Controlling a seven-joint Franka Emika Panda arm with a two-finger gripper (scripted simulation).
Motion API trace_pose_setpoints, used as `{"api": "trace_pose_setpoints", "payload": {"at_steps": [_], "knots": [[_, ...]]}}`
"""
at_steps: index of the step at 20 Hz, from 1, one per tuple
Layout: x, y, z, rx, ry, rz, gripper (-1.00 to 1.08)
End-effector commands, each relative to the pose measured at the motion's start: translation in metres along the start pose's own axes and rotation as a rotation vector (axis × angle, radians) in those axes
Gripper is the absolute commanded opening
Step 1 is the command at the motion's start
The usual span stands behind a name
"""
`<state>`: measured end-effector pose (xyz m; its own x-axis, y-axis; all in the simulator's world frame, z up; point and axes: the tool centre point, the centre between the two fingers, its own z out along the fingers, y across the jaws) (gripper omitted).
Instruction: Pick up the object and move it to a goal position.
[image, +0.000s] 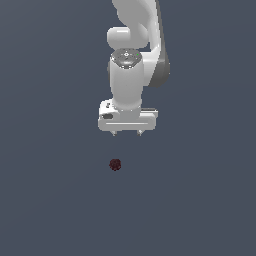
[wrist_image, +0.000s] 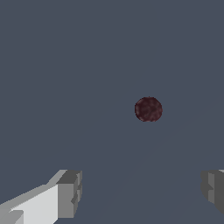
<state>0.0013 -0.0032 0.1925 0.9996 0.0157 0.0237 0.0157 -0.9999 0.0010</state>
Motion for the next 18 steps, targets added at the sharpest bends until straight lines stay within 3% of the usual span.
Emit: {"api": "trace_pose_setpoints", "payload": {"at_steps": [1,9,18], "knots": [[0.0,0.0,0.0,0.0,0.0,0.0,1.0],[-0.004,-0.025,-0.006,-0.011,-0.005,-0.071,1.0],[-0.003,-0.024,-0.004,-0.009,-0.006,-0.044,1.0]]}}
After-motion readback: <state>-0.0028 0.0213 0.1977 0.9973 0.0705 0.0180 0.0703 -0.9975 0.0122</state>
